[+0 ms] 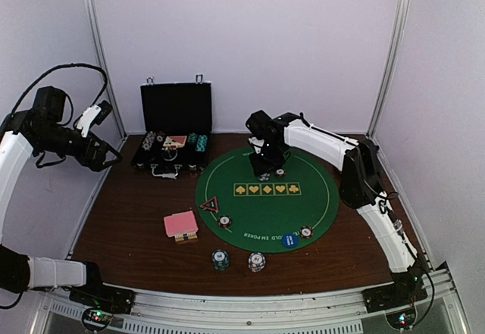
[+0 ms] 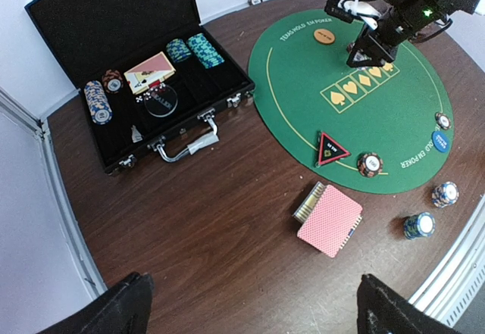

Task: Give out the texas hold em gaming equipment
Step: Place the poker chips pile in the big blind area.

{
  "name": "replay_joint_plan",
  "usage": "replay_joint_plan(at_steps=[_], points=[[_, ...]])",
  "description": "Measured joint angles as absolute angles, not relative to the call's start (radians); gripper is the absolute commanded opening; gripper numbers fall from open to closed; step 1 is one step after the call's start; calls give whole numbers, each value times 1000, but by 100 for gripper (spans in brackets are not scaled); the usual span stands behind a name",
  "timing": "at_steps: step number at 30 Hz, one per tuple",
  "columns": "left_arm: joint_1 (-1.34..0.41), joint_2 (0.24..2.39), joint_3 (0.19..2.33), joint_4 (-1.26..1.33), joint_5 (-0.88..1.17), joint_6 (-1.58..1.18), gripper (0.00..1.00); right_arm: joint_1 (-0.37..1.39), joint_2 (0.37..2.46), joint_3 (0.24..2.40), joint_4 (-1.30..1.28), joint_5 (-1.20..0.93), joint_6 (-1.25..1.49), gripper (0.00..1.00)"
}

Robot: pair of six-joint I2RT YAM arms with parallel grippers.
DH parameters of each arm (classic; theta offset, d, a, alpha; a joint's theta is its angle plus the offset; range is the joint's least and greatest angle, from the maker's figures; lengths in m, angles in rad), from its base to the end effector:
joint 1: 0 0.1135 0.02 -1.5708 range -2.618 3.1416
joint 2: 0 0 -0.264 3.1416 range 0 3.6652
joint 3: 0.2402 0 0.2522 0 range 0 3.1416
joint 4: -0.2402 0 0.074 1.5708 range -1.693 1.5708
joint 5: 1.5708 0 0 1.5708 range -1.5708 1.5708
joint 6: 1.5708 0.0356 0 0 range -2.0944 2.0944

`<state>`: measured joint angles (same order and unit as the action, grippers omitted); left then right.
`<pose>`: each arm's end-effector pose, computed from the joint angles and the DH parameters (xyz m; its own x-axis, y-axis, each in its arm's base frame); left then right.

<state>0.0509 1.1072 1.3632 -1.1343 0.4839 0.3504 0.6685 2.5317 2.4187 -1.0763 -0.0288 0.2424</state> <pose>0.1917 -0.0068 0.3885 -0.6356 0.2719 -0.7226 0.5002 0.8580 -0.1171 0.4132 0.3277 0.1950 -0.8578 -0.3717 -0.3550 -0.4348 0.8931 0.1153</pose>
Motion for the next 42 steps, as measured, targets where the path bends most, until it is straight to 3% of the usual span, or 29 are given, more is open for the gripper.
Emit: replay_joint_plan(at_steps=[12, 26, 42], points=[[51, 1126, 1350, -1135, 492, 350, 98, 641, 2598, 2436, -1015, -2, 234, 20], [51, 1134, 1348, -1139, 488, 350, 98, 630, 2624, 2440, -981, -26, 233, 65], [51, 1134, 1348, -1151, 482, 350, 97, 665, 2553, 2422, -971, -75, 229, 75]])
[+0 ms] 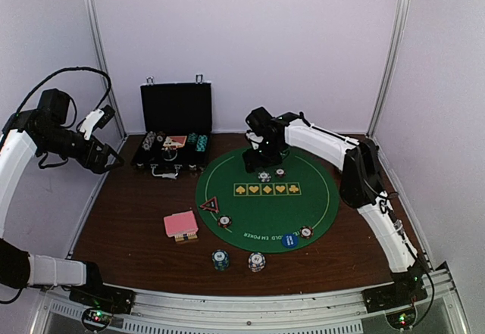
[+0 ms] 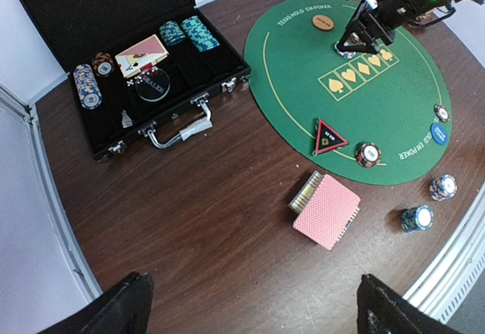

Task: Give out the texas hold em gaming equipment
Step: Place the poker chips pile in the big blind area, then pick up the pile of poker chips from the pile of poker chips.

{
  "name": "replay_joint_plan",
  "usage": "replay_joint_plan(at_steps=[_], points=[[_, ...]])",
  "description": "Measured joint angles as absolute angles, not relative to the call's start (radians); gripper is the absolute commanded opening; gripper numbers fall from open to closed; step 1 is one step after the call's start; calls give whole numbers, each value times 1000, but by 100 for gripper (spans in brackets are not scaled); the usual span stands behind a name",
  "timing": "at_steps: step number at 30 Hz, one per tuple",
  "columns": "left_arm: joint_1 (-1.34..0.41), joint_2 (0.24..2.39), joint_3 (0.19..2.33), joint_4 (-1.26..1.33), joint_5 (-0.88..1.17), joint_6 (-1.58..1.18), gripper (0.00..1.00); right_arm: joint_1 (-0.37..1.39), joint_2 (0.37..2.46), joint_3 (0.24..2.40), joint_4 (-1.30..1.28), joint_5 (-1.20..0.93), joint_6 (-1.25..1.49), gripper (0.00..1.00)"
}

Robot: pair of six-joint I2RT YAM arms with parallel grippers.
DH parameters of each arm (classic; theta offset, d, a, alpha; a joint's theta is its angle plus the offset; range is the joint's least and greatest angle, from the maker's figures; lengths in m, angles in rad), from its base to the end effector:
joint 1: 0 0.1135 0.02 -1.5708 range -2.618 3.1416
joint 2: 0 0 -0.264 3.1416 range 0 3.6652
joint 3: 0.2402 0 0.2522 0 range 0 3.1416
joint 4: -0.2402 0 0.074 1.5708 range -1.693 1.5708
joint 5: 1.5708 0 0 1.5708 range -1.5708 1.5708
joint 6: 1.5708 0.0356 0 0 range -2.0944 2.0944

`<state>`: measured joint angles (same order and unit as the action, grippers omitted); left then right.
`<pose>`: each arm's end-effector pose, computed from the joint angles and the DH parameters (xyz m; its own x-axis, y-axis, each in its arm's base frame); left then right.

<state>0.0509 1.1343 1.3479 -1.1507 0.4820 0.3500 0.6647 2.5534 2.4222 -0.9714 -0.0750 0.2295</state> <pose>0.1981 -0.0064 0.3783 -0.6775 0.2697 -0.6843 0.4911 0.8584 -0.1479 0.4232 0.3350 0.1897 -0.8300 -0.3622 -0.4242 -0.4651 0.8692 0.1678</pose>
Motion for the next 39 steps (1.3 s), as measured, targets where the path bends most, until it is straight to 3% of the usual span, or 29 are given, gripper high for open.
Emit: replay_joint_plan(at_steps=[5, 16, 25, 39], points=[[51, 1134, 1348, -1153, 478, 350, 97, 730, 2379, 2297, -957, -74, 227, 79], [51, 1121, 1348, -1154, 475, 350, 98, 970, 2001, 1792, -877, -88, 262, 87], [51, 1105, 1348, -1155, 476, 351, 98, 1130, 1934, 1514, -879, -120, 334, 88], [51, 1105, 1348, -1155, 476, 360, 98, 1195, 1897, 1430, -879, -180, 366, 87]])
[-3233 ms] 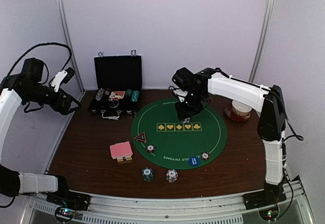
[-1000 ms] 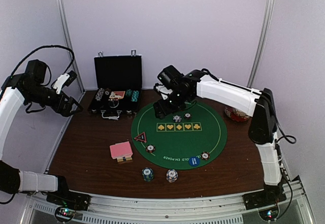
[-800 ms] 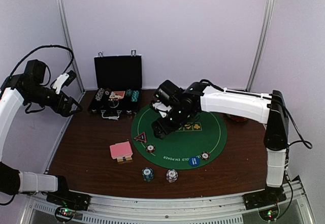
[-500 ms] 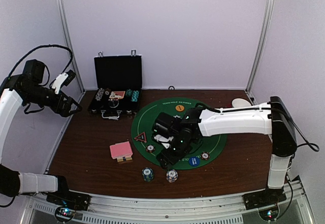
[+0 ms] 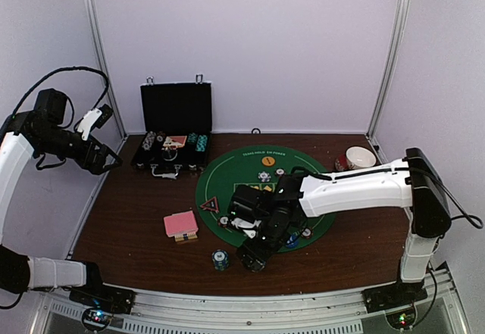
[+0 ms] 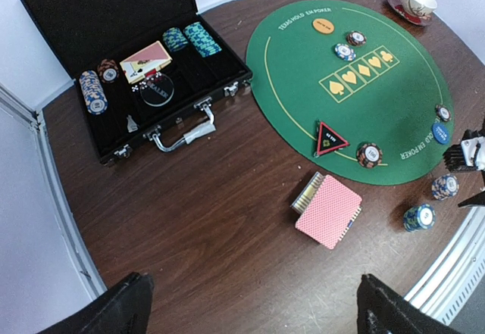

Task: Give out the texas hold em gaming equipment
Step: Pick up the pile of poker chips from the pile of poker chips.

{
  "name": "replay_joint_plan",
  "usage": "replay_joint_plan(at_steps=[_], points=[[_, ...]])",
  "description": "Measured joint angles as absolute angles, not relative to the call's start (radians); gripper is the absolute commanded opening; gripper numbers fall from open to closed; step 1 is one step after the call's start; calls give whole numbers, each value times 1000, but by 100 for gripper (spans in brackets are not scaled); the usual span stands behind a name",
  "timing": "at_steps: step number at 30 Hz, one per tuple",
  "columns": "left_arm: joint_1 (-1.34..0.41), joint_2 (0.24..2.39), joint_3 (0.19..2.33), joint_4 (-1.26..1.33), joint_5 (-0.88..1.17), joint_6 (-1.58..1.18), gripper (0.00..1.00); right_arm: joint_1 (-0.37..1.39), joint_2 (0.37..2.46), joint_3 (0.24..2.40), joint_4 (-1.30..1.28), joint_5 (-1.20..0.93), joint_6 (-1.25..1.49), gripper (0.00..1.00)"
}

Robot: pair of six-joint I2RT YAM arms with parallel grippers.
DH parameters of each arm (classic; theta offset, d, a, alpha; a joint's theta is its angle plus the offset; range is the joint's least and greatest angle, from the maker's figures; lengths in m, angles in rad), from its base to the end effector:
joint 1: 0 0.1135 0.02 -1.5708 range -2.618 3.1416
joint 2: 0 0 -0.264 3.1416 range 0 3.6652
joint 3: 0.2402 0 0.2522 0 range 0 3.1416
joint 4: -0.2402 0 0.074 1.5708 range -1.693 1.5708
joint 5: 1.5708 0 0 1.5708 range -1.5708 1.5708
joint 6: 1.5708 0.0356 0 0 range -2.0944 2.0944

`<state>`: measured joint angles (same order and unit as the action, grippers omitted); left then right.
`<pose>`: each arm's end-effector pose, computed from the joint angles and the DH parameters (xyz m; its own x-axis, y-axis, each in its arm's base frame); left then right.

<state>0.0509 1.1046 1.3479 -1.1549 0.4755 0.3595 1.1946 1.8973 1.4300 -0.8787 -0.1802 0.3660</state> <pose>0.1899 -0.0066 0.3831 -0.6564 0.2798 -0.7006 0.4975 0.8586 -0.1233 0.1317 0.3508 0.2005 -0.6672 -0.7306 -0.1456 -0.7399 0.6273 0.2429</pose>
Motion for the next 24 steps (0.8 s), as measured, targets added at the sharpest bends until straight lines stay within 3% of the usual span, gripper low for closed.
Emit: replay_joint_plan(at_steps=[15, 19, 24], points=[[51, 1105, 1348, -1155, 476, 362, 98, 1195, 1972, 1436, -867, -186, 339, 74], [51, 1105, 1348, -1155, 476, 362, 98, 1195, 1979, 1439, -867, -186, 334, 66], [51, 1105, 1348, -1155, 476, 362, 97, 1195, 1979, 1455, -864, -187, 331, 65]])
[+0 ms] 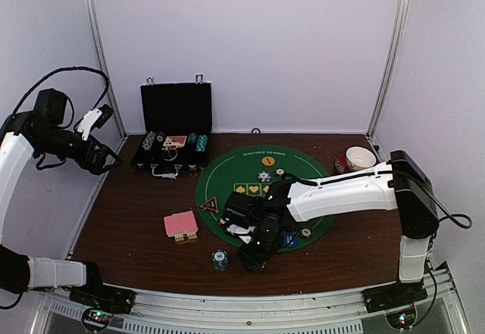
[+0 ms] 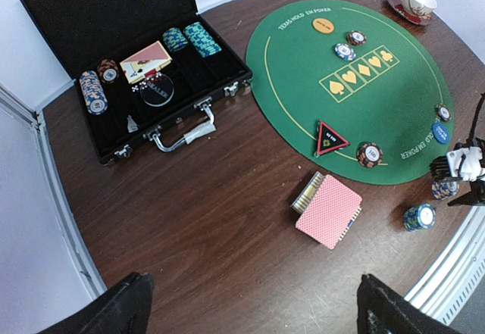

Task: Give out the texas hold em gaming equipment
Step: Pick up the pile of poker chips from the pile of poker chips.

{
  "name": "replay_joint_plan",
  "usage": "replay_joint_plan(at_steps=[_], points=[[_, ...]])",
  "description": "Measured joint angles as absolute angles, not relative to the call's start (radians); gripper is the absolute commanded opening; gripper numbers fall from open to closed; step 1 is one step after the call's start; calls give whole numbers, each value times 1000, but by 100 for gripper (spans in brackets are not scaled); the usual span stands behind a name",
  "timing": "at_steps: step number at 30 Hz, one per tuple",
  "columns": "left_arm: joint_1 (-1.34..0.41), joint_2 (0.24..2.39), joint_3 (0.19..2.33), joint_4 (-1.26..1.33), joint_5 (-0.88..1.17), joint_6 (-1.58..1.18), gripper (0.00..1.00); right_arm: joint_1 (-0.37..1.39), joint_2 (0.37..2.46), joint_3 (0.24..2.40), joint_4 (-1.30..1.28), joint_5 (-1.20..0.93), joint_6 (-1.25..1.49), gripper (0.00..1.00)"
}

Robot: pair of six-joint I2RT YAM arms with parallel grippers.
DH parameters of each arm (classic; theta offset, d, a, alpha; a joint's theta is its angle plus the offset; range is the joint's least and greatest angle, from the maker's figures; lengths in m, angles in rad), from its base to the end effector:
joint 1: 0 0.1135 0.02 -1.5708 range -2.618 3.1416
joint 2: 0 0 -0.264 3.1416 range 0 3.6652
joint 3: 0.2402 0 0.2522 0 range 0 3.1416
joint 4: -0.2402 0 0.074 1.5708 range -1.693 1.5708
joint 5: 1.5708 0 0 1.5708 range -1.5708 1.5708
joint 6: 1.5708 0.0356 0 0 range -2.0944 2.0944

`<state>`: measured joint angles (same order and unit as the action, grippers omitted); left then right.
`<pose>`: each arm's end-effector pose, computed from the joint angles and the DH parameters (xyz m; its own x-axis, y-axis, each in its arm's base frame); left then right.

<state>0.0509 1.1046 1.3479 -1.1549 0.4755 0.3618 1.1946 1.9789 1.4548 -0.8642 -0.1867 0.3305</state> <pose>0.1899 -0.0066 0.3831 -0.6552 0.2817 -0.7009 0.4990 0.8580 -0.1216 0.1359 0.3620 0.1780 -0.6423 -0.7581 -0.1124 -0.7589 0.6087 0.2315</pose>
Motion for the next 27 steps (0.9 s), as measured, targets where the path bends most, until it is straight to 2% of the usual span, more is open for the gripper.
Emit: replay_joint_plan(at_steps=[8, 18, 21, 25, 27], points=[[51, 1105, 1348, -1155, 476, 362, 98, 1195, 1979, 1478, -872, -183, 318, 53], [51, 1105, 1348, -1155, 476, 363, 98, 1195, 1995, 1486, -886, -173, 310, 55], [51, 1105, 1348, -1155, 476, 363, 97, 1195, 1996, 1486, -886, -171, 309, 49], [51, 1105, 1348, -1155, 476, 363, 98, 1195, 1996, 1486, -886, -165, 305, 36], [51, 1105, 1348, -1155, 475, 363, 98, 1195, 1995, 1488, -887, -163, 302, 36]])
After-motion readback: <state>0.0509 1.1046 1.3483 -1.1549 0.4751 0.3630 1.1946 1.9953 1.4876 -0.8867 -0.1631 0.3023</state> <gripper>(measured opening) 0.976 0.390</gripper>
